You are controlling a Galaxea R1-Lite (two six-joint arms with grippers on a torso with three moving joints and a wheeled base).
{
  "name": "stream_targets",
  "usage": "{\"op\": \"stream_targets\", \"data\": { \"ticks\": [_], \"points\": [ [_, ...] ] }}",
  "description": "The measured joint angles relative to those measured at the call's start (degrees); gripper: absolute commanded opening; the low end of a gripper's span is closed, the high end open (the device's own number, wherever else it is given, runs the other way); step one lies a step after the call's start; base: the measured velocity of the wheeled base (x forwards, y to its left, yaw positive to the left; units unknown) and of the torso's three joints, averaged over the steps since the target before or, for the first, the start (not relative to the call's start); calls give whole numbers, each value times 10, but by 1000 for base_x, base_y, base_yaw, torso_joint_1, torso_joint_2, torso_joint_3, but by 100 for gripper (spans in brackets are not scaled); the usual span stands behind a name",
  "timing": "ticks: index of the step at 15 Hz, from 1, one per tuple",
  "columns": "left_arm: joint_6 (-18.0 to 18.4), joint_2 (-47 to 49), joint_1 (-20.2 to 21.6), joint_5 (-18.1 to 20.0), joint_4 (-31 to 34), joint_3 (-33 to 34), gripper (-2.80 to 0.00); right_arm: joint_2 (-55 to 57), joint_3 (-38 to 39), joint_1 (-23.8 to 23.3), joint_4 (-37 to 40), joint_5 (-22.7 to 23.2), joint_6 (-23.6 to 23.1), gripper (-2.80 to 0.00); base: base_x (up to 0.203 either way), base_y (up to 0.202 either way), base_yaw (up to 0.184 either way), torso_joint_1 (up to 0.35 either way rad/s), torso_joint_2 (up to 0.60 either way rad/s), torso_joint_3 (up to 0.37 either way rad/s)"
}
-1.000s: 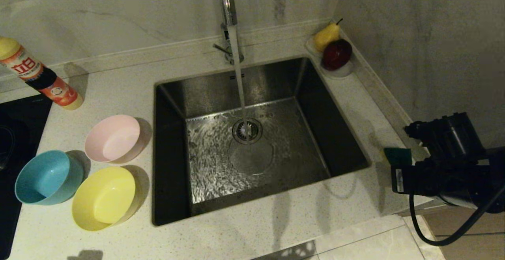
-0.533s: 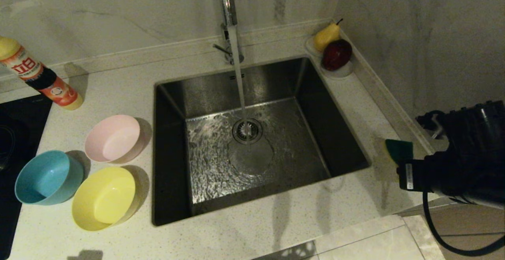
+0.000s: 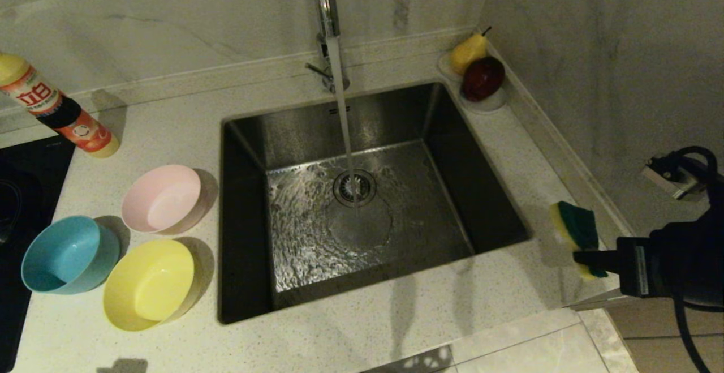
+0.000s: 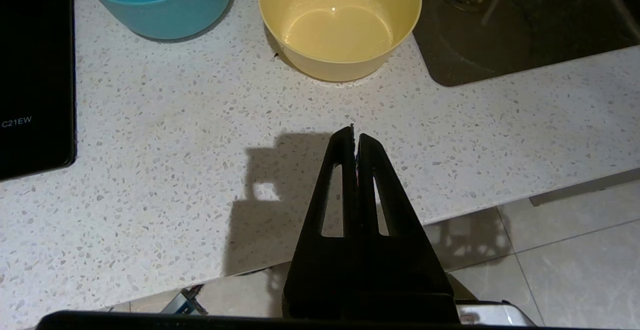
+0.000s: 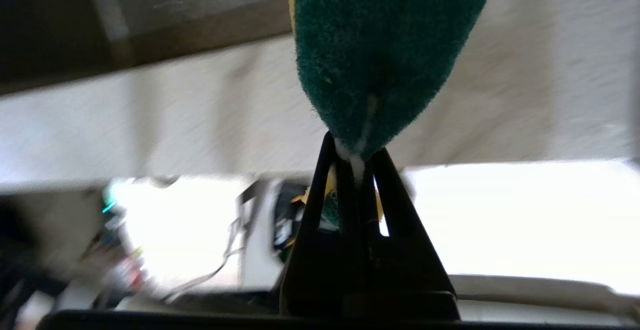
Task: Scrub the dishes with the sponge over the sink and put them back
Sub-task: Pick up a bowl and the sponge
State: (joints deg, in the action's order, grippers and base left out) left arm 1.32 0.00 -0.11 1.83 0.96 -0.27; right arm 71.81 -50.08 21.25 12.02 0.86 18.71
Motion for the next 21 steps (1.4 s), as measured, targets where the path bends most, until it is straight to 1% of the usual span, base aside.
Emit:
{"op": "stream_targets", "data": {
  "ticks": [2,3,6,8,11,14,17,21],
  "points": [
    [0,0,0,0,0,0,-280,-24,-10,5,14,48,0,-280,0,0,0,0,0,0],
    [0,0,0,0,0,0,-280,-31,-16,8,15,63,0,-280,0,0,0,0,0,0],
    [0,0,0,0,0,0,-280,-45,-30,32,24,68,0,-280,0,0,0,0,0,0],
    [0,0,0,0,0,0,-280,-47,-47,51,52,70,1,-280,0,0,0,0,0,0],
    [0,0,0,0,0,0,-280,-40,-56,72,58,71,3,-280,0,0,0,0,0,0],
    [3,0,0,-2,0,0,-280,-31,-59,82,58,78,5,-280,0,0,0,0,0,0],
    [2,0,0,-14,-2,2,-280,-25,-55,85,54,92,7,-280,0,0,0,0,0,0],
    [-13,0,0,-18,-1,0,-280,-24,-60,85,57,92,9,-280,0,0,0,0,0,0]
  ]
}}
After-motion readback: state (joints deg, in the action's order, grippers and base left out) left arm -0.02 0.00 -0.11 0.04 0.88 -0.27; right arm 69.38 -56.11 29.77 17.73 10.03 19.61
